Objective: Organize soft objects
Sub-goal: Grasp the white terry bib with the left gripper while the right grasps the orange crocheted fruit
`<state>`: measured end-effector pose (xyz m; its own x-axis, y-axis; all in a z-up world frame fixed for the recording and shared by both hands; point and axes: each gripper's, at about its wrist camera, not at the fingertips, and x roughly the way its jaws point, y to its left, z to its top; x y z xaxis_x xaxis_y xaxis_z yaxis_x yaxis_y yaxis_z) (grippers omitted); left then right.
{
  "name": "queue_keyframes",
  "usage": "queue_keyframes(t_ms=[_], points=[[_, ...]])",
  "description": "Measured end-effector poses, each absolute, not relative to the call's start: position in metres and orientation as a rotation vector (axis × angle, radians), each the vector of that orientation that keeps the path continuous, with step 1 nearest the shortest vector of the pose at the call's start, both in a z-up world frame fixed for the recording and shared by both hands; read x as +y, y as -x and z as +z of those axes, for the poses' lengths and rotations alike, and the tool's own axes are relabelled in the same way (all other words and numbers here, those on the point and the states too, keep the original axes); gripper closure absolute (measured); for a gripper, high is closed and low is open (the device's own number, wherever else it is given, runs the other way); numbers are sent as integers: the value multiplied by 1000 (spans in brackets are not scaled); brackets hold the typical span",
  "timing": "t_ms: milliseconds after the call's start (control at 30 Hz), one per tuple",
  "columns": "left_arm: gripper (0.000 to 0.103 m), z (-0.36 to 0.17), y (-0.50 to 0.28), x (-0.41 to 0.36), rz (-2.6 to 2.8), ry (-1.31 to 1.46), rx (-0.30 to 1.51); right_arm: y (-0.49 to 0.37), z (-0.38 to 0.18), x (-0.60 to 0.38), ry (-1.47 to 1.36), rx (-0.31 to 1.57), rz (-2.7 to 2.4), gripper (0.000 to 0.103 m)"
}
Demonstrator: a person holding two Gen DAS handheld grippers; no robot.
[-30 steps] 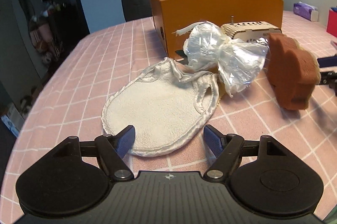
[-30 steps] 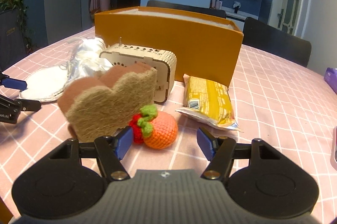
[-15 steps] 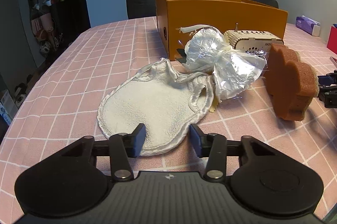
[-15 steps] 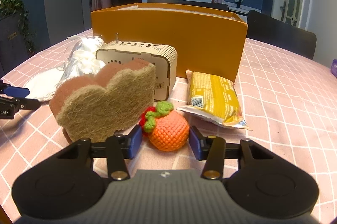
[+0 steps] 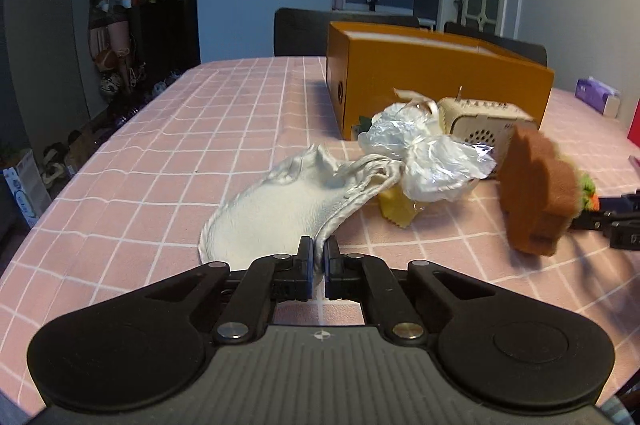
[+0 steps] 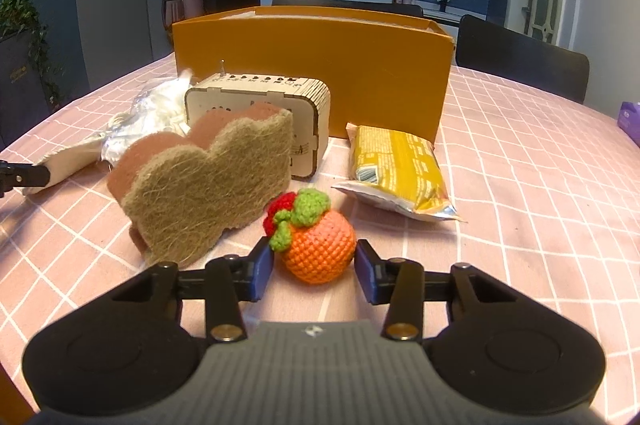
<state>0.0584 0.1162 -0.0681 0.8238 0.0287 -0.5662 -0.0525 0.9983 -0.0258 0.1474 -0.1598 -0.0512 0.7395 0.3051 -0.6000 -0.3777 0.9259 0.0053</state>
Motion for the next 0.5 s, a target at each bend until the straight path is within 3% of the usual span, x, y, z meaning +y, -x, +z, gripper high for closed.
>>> queue_keyframes(t_ms=[333, 400, 500], points=[[98, -59, -34, 93, -35, -3, 722, -123, -39, -161, 135, 587, 374, 59], [92, -61, -32, 87, -53, -13, 740, -121, -40, -162, 129, 595, 377, 59], [76, -65, -30, 80, -66, -48, 742, -119, -43, -163, 122, 613, 378, 59]])
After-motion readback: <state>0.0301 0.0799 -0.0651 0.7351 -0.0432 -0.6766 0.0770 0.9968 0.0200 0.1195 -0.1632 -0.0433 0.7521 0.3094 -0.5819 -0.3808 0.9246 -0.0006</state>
